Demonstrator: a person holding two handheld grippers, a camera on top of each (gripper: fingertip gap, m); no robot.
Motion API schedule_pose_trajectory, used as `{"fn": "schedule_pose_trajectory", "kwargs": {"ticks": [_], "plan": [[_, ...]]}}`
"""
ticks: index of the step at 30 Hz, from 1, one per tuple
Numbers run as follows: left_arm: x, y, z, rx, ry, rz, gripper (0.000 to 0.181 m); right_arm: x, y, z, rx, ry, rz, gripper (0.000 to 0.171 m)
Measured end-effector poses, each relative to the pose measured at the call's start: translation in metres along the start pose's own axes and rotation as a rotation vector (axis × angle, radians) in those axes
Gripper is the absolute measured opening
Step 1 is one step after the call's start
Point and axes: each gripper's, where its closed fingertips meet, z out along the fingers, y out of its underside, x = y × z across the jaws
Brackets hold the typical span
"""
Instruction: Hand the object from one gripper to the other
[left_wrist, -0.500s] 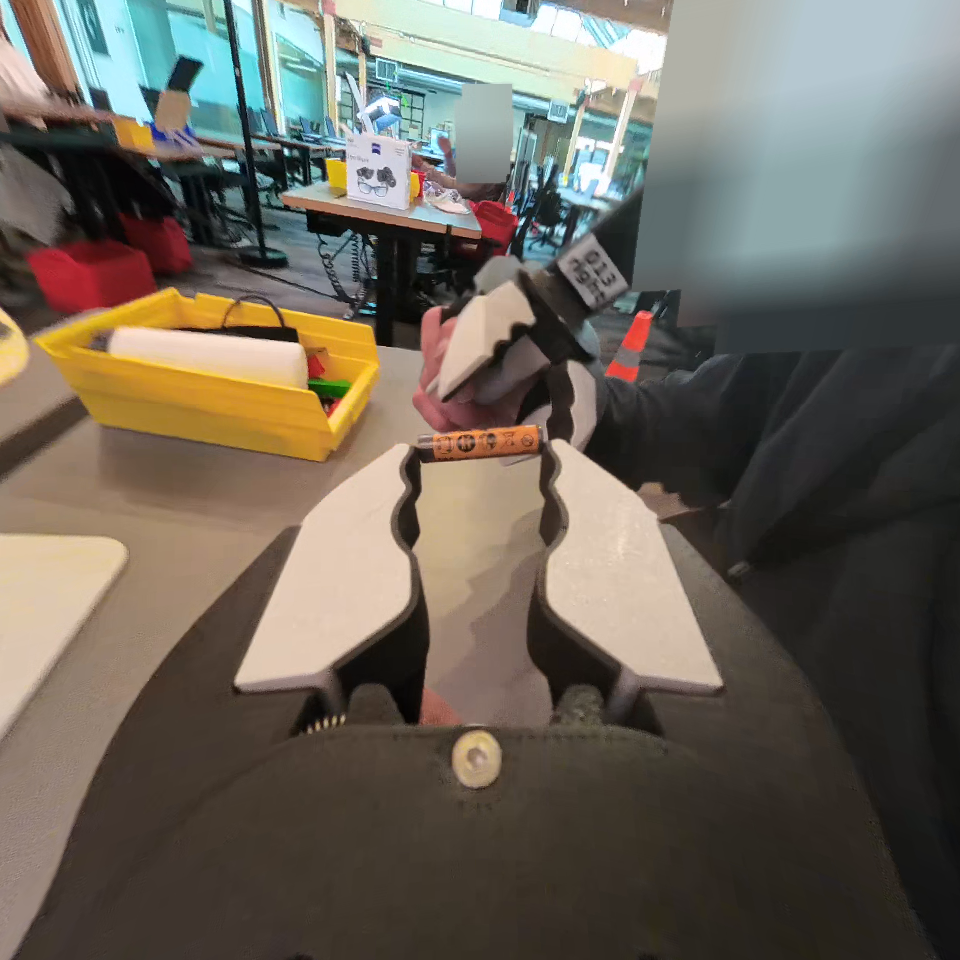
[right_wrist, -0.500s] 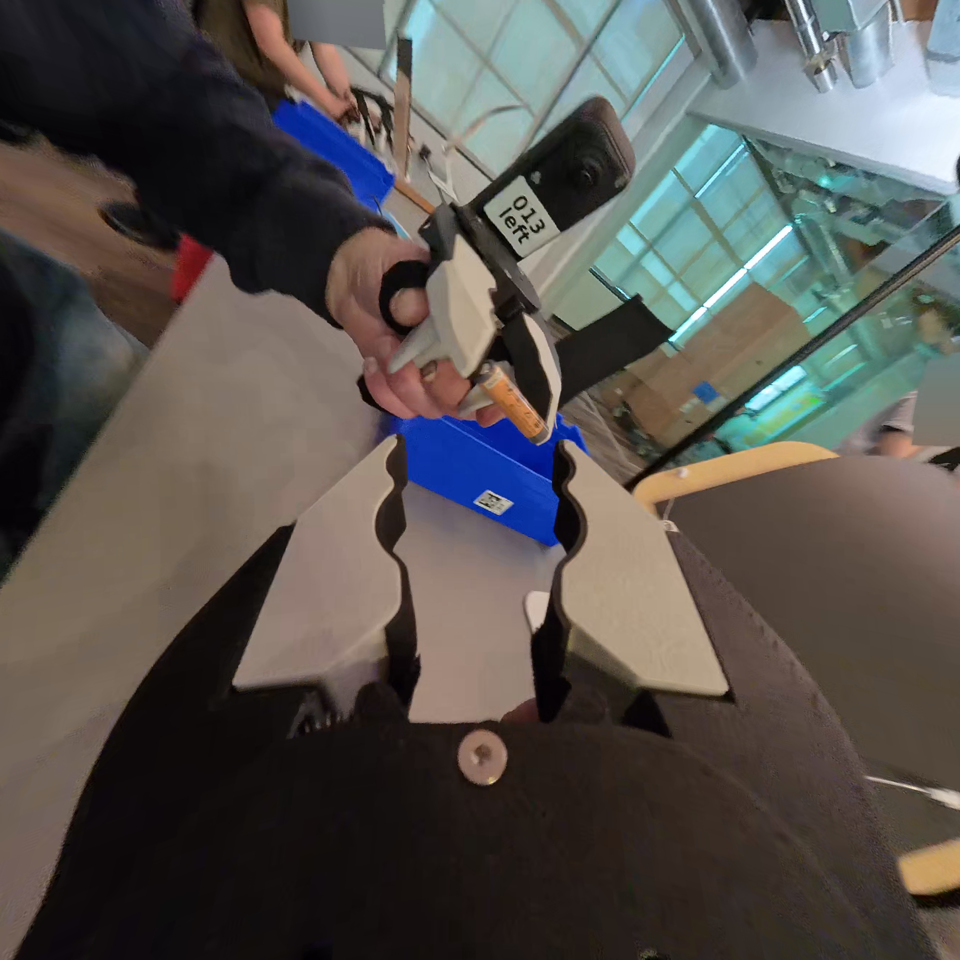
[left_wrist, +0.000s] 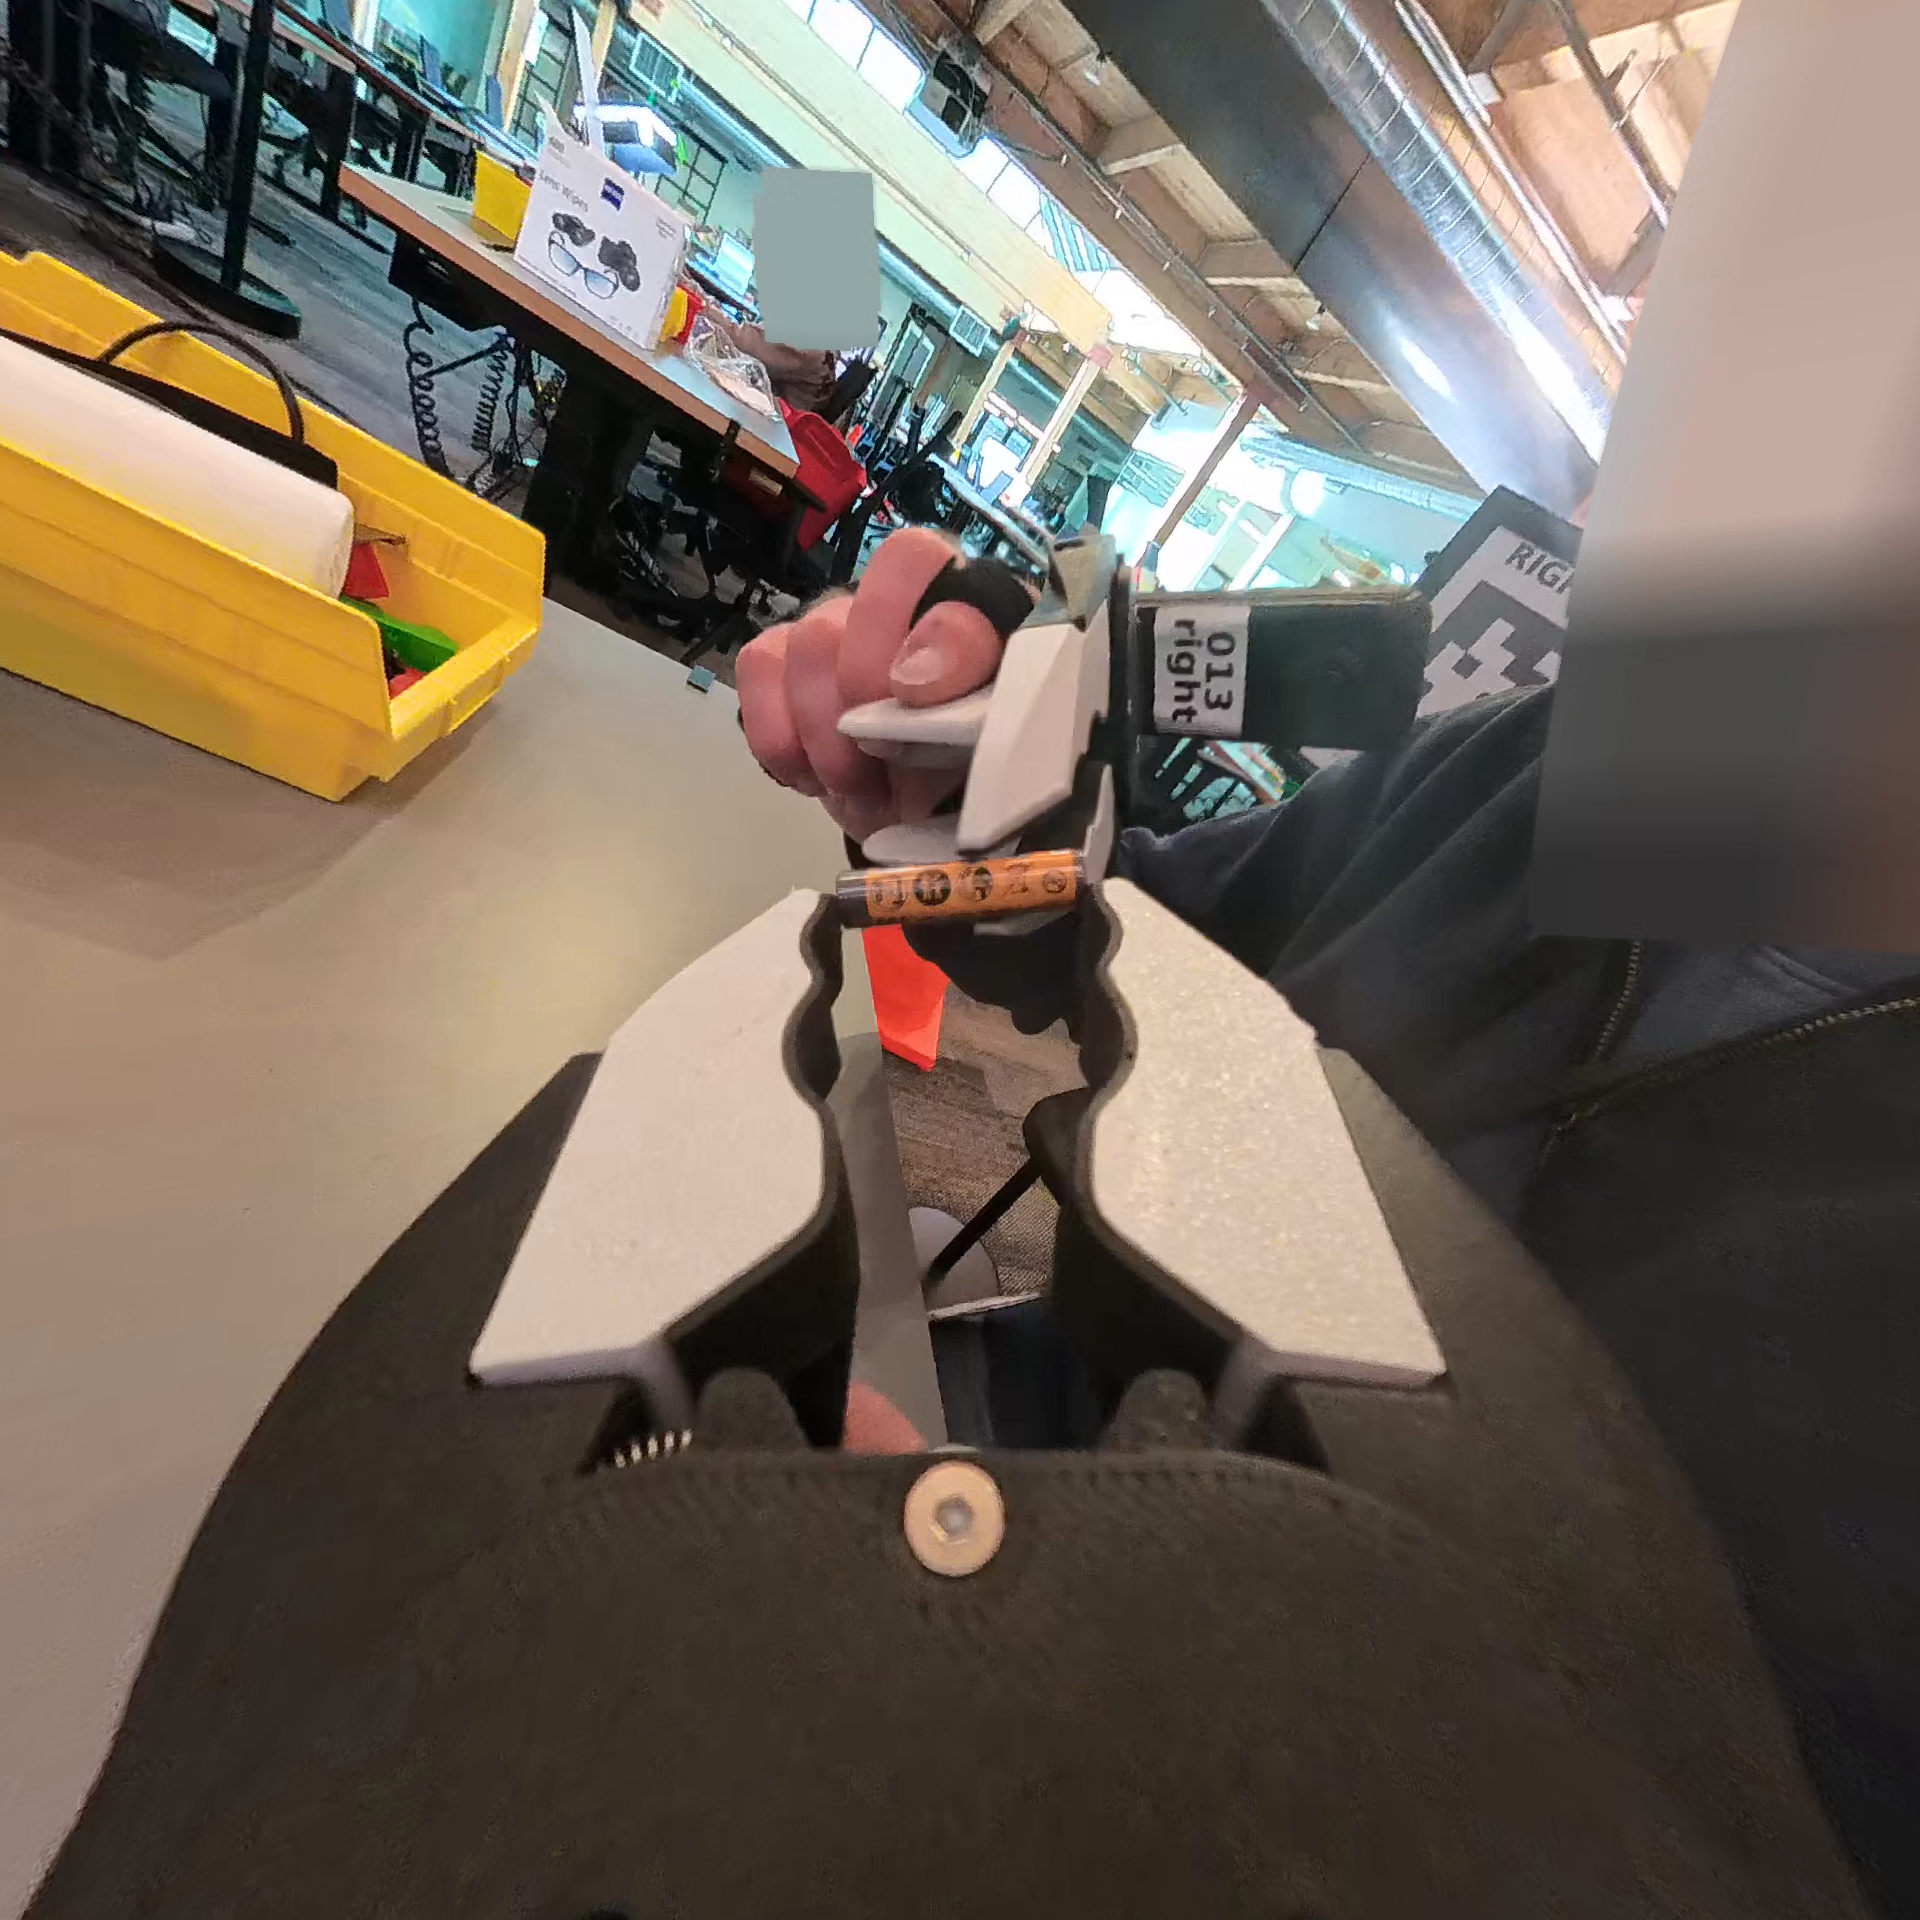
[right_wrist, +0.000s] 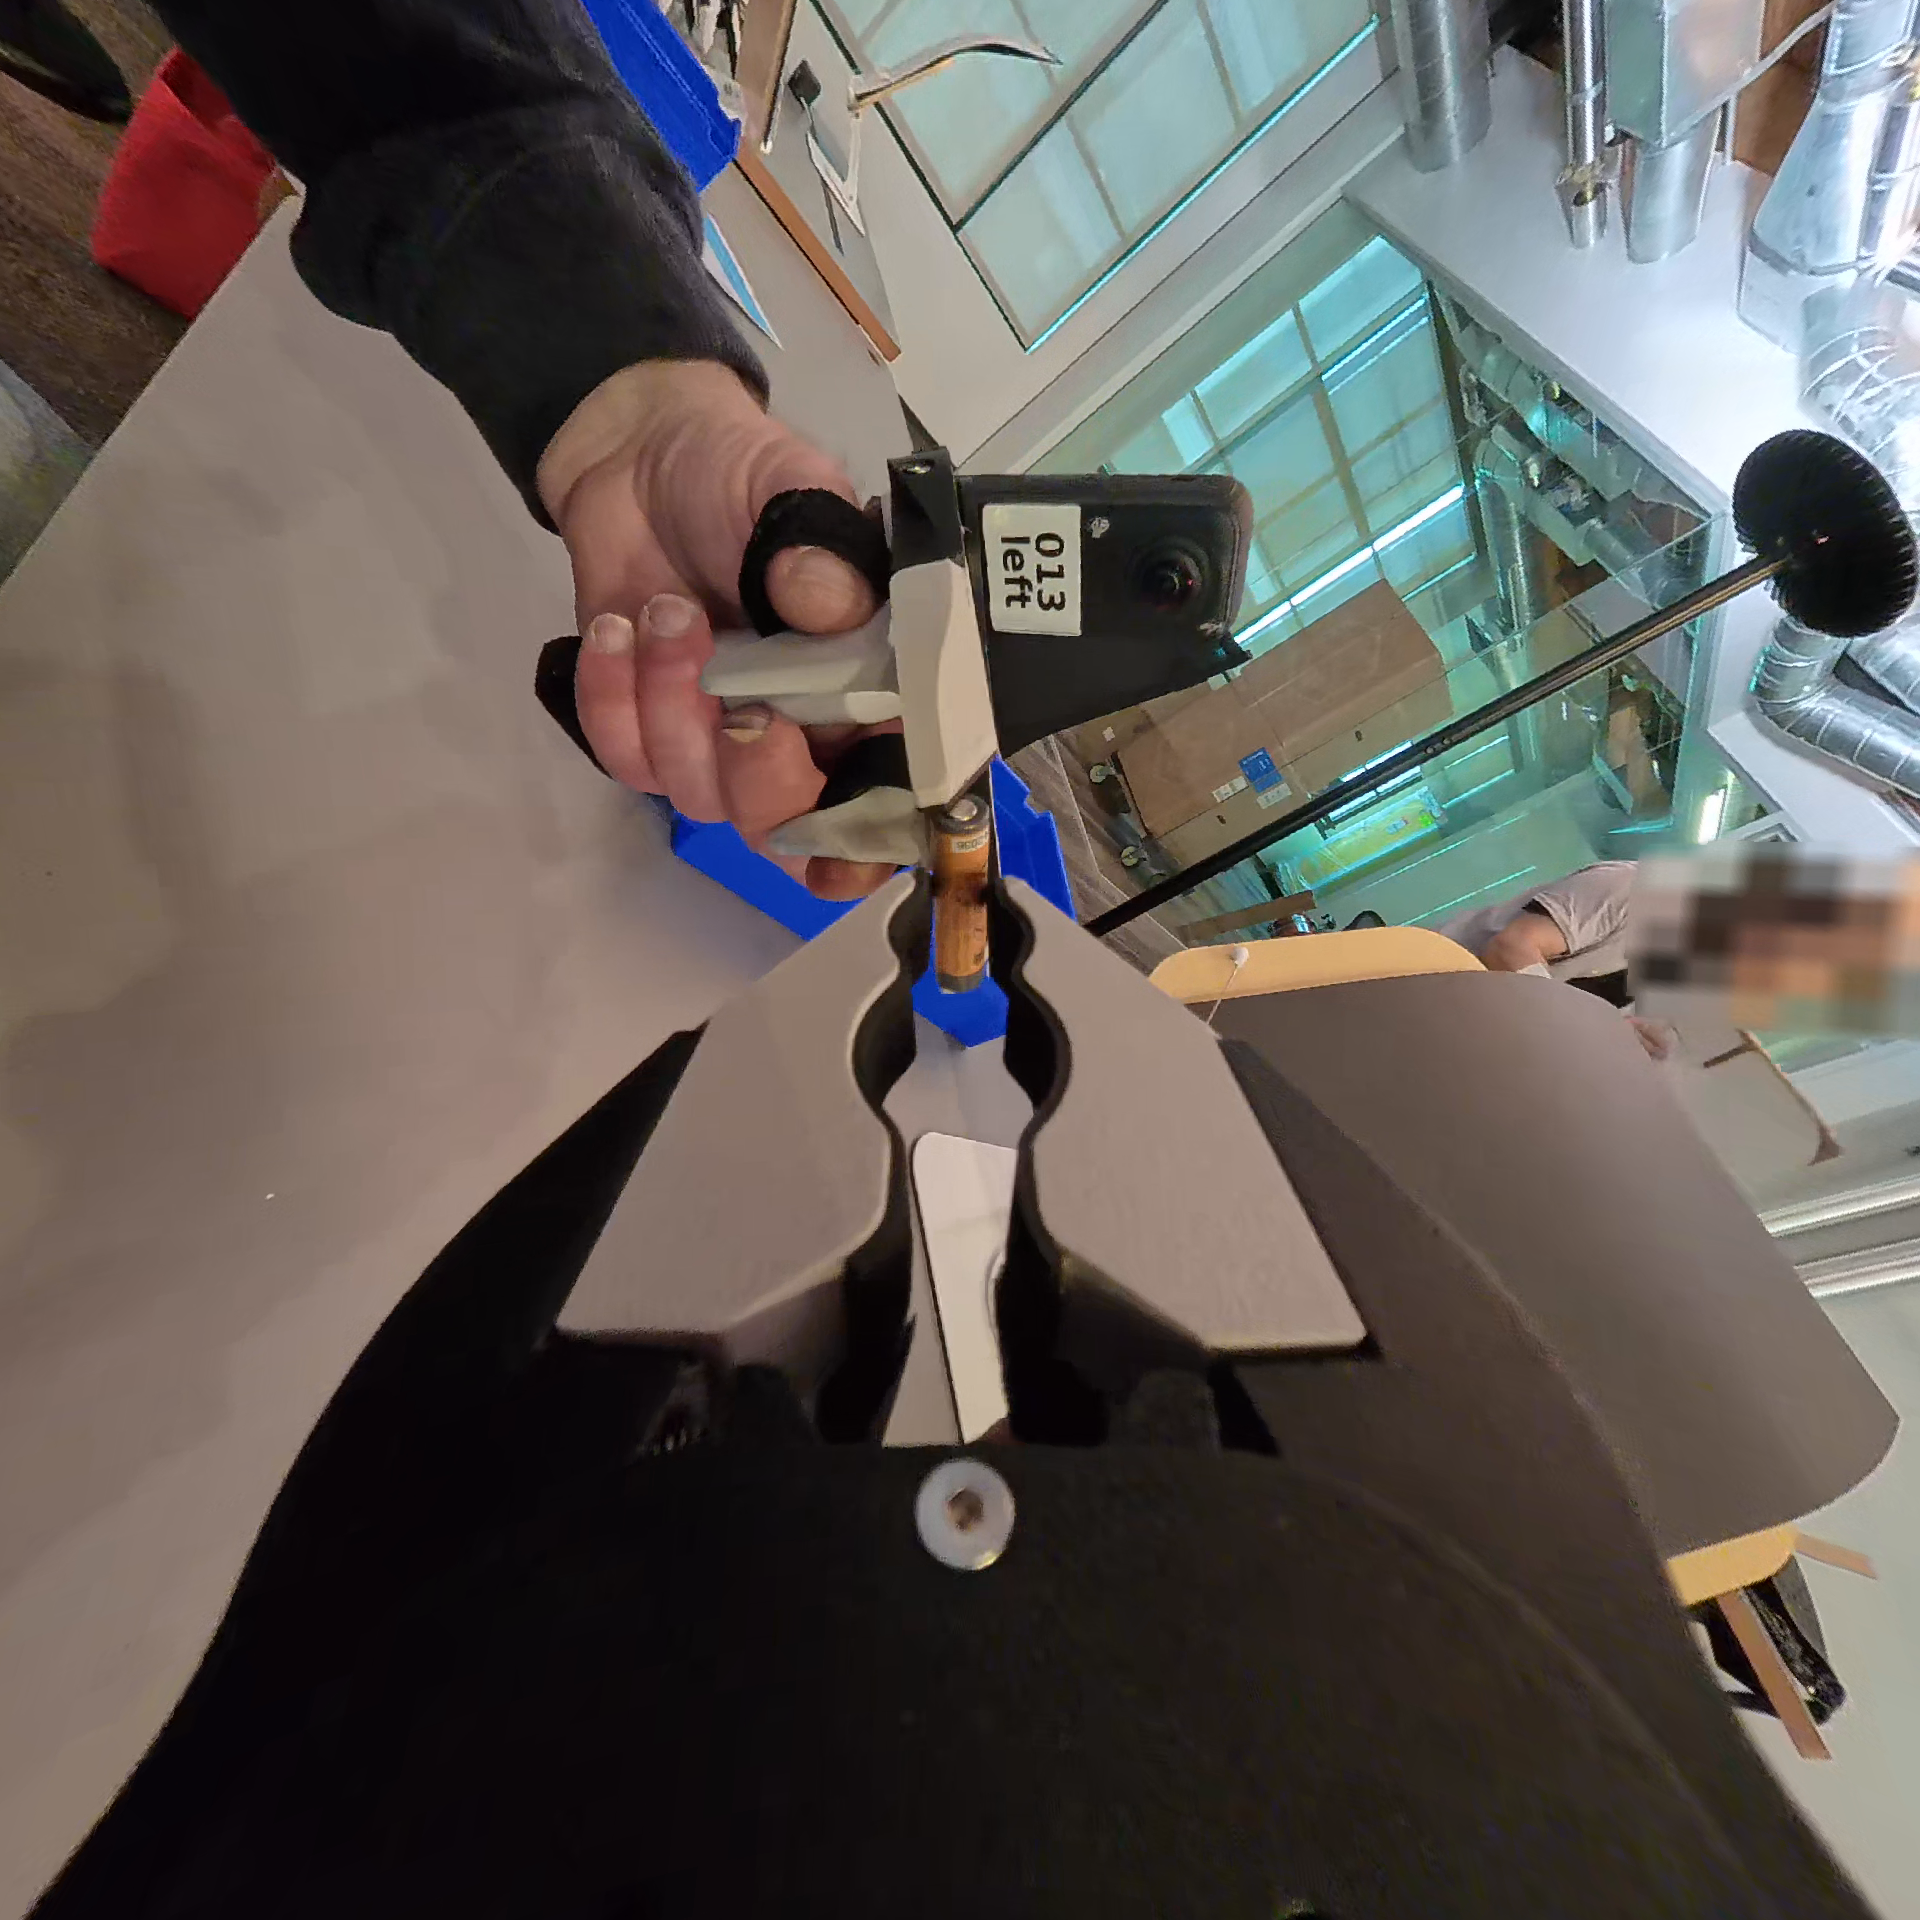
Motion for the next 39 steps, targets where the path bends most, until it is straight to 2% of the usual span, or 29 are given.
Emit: {"fn": "schedule_pose_trajectory", "kwargs": {"ticks": [23,29,31,34,39], "plan": [[0.006,0.000,0.003,0.042,0.078,-0.068,0.044,-0.001,-0.003,-0.004,0.042,-0.018,0.050,0.007],[0.007,-0.002,0.004,0.054,0.073,-0.041,0.044,0.002,-0.005,-0.005,0.063,-0.002,0.087,0.006],[0.008,-0.002,0.004,0.054,0.062,-0.012,0.050,0.005,-0.007,-0.007,0.090,-0.001,0.139,0.006],[0.004,-0.004,0.002,0.033,-0.044,0.154,0.049,0.014,-0.010,-0.012,0.167,-0.019,0.316,0.006],[-0.007,-0.004,0.001,-0.105,-0.363,0.703,0.035,0.024,-0.007,-0.020,0.332,-0.100,0.725,0.006]]}}
